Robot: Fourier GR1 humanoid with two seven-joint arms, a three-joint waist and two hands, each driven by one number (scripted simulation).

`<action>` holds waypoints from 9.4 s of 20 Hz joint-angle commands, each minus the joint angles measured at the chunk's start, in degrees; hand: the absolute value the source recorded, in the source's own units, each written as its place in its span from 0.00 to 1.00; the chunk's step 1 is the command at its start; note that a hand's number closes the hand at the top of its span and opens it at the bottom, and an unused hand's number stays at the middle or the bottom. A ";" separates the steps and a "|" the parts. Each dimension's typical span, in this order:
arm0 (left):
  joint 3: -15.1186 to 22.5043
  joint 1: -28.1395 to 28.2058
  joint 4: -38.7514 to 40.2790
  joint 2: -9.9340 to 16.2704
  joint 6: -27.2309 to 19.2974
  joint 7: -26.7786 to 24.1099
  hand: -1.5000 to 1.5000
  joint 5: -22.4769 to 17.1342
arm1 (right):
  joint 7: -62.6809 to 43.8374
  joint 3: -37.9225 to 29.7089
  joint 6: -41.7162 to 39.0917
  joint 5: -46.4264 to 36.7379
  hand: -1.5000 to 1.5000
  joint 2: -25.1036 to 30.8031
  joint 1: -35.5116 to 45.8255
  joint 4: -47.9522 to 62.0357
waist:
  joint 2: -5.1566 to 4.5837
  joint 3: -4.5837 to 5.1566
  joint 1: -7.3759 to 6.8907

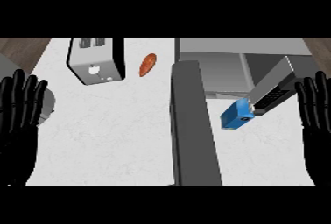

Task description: Pick up the milk, place it into the microwave and close the microwave

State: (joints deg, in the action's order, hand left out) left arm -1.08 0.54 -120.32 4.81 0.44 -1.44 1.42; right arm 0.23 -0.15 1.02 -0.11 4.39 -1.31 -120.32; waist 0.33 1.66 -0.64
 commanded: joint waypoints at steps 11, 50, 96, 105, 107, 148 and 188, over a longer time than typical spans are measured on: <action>10.24 9.87 2.52 -4.74 -7.77 -0.71 0.00 -10.63 | -17.94 0.56 7.13 -3.98 0.00 -2.22 8.88 0.93 | -0.24 -1.61 0.24; 12.33 35.30 3.73 -2.43 4.41 -23.72 0.00 -12.93 | 26.86 -9.94 9.90 3.19 0.00 -1.71 7.47 55.25 | -0.34 -1.68 0.21; 12.68 39.17 2.81 1.16 6.86 -27.16 0.00 -16.48 | 54.13 -19.12 20.69 5.03 1.00 3.42 34.60 100.78 | -0.67 -1.75 -0.78; 13.20 40.29 8.31 0.95 8.63 -33.43 0.00 -14.49 | 63.29 -17.98 10.04 5.06 1.00 2.78 31.11 101.22 | -0.83 -1.81 -1.42; 15.50 39.10 4.92 -0.74 5.91 -29.19 0.00 -13.82 | 65.63 -16.23 7.70 3.41 1.00 3.39 30.22 101.26 | -1.07 -1.90 -1.46; 14.46 43.31 1.54 0.37 4.89 -29.63 0.00 -15.32 | 32.44 6.15 10.90 1.84 1.00 -4.33 8.09 44.13 | -0.36 -1.67 0.11; 9.31 40.66 7.42 5.05 14.03 -32.01 0.00 -19.99 | 45.82 -6.87 33.90 -2.97 1.00 6.26 53.33 111.47 | -3.31 -1.98 -6.45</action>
State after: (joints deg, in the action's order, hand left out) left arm 7.62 41.27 -112.70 9.66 13.85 -33.67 -18.58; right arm 44.68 -7.64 31.10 -1.54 9.62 50.86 -10.38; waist -2.47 -0.27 -5.90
